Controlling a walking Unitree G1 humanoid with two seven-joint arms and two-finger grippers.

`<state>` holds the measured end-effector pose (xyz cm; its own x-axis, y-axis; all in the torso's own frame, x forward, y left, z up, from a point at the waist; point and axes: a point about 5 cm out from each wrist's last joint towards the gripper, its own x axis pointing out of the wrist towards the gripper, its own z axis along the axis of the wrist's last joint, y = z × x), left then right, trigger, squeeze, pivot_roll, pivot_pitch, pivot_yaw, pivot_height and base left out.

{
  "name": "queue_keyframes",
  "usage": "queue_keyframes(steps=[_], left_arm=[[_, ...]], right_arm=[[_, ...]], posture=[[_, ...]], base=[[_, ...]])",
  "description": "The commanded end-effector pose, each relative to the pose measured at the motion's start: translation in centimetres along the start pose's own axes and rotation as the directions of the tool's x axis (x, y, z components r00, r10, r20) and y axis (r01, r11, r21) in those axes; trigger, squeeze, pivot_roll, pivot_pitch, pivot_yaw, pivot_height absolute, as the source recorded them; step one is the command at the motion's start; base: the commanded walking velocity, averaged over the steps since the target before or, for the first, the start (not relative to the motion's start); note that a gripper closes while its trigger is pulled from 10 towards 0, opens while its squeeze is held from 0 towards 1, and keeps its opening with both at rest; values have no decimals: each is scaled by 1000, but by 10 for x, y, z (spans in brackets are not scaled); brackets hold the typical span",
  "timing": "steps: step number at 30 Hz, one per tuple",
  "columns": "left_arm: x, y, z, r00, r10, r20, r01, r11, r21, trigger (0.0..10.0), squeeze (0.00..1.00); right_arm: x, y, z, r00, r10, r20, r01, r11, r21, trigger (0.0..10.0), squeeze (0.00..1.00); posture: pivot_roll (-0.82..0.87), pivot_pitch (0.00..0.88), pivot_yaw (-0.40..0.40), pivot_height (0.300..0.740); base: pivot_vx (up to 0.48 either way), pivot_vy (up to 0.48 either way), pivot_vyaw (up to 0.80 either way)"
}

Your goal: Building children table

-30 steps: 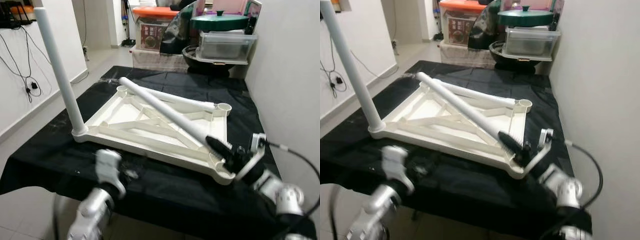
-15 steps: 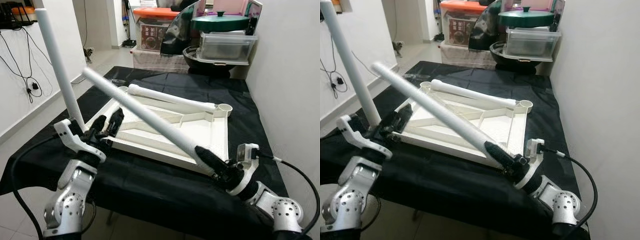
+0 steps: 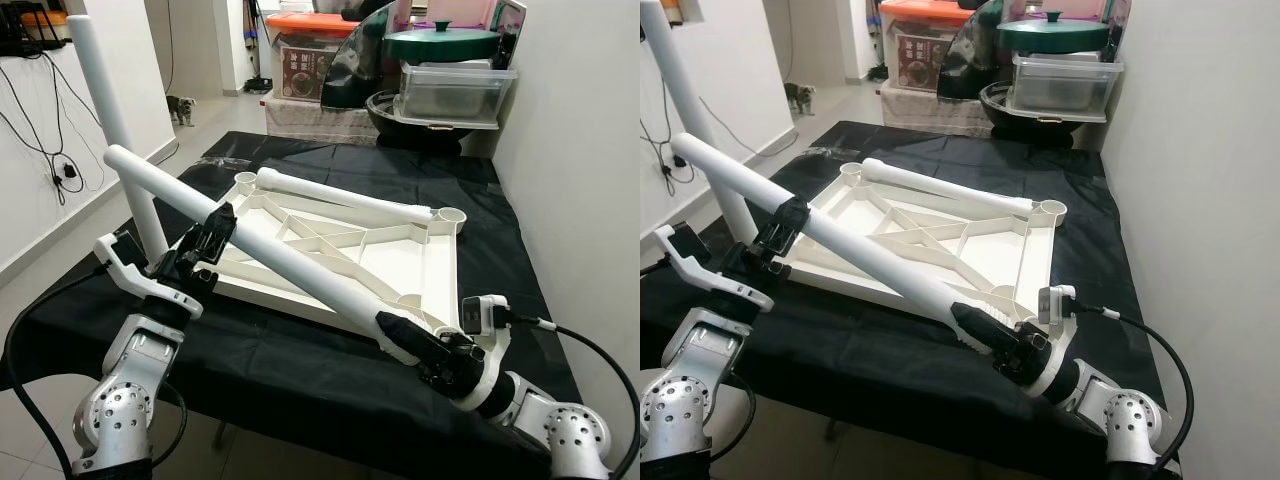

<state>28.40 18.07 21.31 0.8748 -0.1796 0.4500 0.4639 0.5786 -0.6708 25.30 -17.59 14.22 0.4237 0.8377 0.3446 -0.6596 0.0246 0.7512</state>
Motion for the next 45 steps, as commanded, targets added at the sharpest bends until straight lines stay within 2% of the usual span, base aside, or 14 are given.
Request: queue_keyframes(steps=[1, 3, 4, 9, 10, 11, 12, 14, 15, 16, 35, 36, 37, 45], left_arm=[[2, -5, 5, 999, -31, 13, 31, 999, -25, 10000, 0], [2, -6, 6, 999, -34, 21, 35, 999, -35, 10000, 0], [2, -6, 11, 998, -38, 42, 41, 997, -66, 10000, 0], [2, -6, 15, 997, -43, 60, 48, 995, -88, 10000, 0], [2, -6, 17, 996, -45, 74, 53, 993, -105, 7137, 0], [2, -6, 17, 996, -45, 74, 53, 993, -105, 7137, 0], [2, -6, 19, 995, -49, 84, 59, 991, -121, 5294, 0], [2, -6, 19, 995, -49, 84, 59, 991, -121, 5294, 0], [2, -7, 21, 994, -57, 91, 69, 988, -138, 3608, 0], [1, -8, 21, 994, -63, 93, 76, 986, -148, 0, 0], [-3, -4, 24, 993, -47, 111, 66, 981, -182, 0, 0], [-2, -3, 23, 994, -37, 102, 55, 983, -172, 0, 0], [-2, -2, 22, 995, -29, 93, 44, 985, -165, 10000, 0], [-1, 0, 22, 997, -13, 83, 26, 987, -156, 10000, 0]], right_arm=[[1, 5, -1, 999, 36, -11, -36, 999, -8, 0, 0], [1, 5, -1, 999, 41, -11, -41, 999, -9, 0, 0], [0, 6, -3, 999, 39, -25, -39, 999, -14, 0, 0], [0, 6, -4, 999, 36, -32, -36, 999, -15, 0, 0], [1, 6, -5, 999, 38, -37, -38, 999, -15, 0, 0], [1, 6, -5, 999, 38, -37, -38, 999, -15, 0, 0], [1, 6, -6, 998, 38, -44, -39, 999, -16, 0, 0], [1, 6, -6, 998, 38, -44, -39, 999, -16, 0, 0], [2, 6, -7, 998, 38, -50, -39, 999, -15, 0, 0], [2, 5, -7, 998, 36, -54, -37, 999, -13, 0, 0], [2, 5, -6, 998, 30, -48, -32, 999, -35, 0, 0], [2, 4, -6, 999, 18, -44, -21, 998, -57, 10000, 659], [3, 0, -4, 1000, -2, -30, 0, 998, -69, 10000, 1000], [-2, -10, -1, 997, -74, 2, 74, 995, -73, 10000, 1000]], posture=[[147, 0, -49, 740], [147, 0, -49, 740], [146, 0, -51, 740], [147, 0, -53, 740], [146, 0, -51, 740], [146, 0, -51, 740], [146, 0, -51, 740], [146, 0, -51, 740], [147, 0, -53, 740], [147, 0, -53, 740], [146, 0, -53, 740], [147, 0, -53, 740], [147, 0, -54, 740], [150, 0, -58, 740]], base=[[0, 0, 0], [0, 0, 0], [0, 0, 0], [0, 0, 0], [0, 0, 0], [0, 0, 0], [0, 0, 0], [0, 0, 0], [0, 0, 0], [0, 0, 0], [0, 0, 0], [0, 0, 0], [0, 0, 0], [0, 0, 0]])
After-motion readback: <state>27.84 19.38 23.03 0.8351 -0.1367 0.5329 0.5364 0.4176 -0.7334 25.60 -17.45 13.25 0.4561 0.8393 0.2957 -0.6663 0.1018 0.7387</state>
